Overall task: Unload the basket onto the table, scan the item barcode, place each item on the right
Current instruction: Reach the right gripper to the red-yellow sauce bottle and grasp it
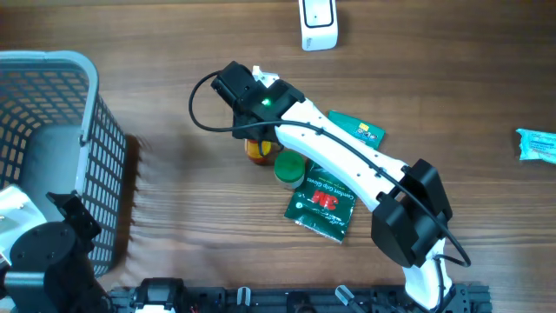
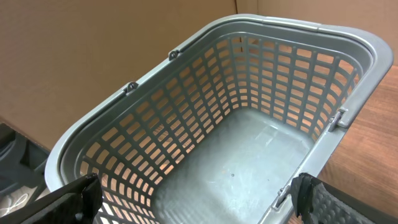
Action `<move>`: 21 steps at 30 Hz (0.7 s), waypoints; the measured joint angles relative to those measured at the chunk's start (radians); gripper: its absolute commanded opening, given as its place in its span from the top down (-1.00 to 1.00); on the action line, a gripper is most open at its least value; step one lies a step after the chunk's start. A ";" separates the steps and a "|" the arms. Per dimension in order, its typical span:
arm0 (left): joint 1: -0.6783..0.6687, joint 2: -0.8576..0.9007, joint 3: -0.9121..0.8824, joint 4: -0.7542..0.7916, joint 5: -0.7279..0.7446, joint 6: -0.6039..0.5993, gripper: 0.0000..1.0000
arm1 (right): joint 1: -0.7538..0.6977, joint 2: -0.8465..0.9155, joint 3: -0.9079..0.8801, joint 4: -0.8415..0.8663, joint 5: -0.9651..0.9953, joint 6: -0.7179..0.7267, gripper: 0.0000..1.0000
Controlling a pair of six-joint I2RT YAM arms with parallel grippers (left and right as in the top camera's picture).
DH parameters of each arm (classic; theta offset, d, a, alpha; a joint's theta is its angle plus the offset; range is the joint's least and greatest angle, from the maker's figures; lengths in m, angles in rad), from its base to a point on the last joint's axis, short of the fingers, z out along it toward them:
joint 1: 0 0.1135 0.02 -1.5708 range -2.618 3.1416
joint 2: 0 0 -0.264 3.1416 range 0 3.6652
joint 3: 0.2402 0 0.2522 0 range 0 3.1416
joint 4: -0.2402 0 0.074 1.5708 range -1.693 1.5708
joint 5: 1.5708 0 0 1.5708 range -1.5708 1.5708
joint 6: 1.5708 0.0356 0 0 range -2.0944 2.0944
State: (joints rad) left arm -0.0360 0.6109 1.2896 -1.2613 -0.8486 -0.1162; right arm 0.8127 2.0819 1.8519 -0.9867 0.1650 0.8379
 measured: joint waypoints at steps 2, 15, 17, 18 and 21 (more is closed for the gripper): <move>0.000 0.000 0.000 0.000 0.000 0.000 -1.00 | -0.002 -0.002 0.003 0.000 0.028 0.000 0.38; 0.000 0.000 0.000 0.000 0.000 0.000 -1.00 | -0.185 -0.074 0.090 -0.153 0.119 -0.155 0.23; 0.000 0.000 0.000 0.000 0.000 0.000 -1.00 | -0.274 -0.134 0.102 -0.189 0.187 -0.172 0.21; 0.000 0.000 0.000 0.000 0.000 0.000 -1.00 | -0.320 -0.148 0.108 -0.205 0.201 -0.175 0.22; 0.000 0.000 0.000 0.000 0.000 0.000 -1.00 | -0.461 -0.154 0.109 -0.227 0.217 -0.182 0.15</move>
State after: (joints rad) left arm -0.0360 0.6109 1.2896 -1.2613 -0.8486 -0.1162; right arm 0.3519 1.9278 1.9606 -1.2137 0.3820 0.6563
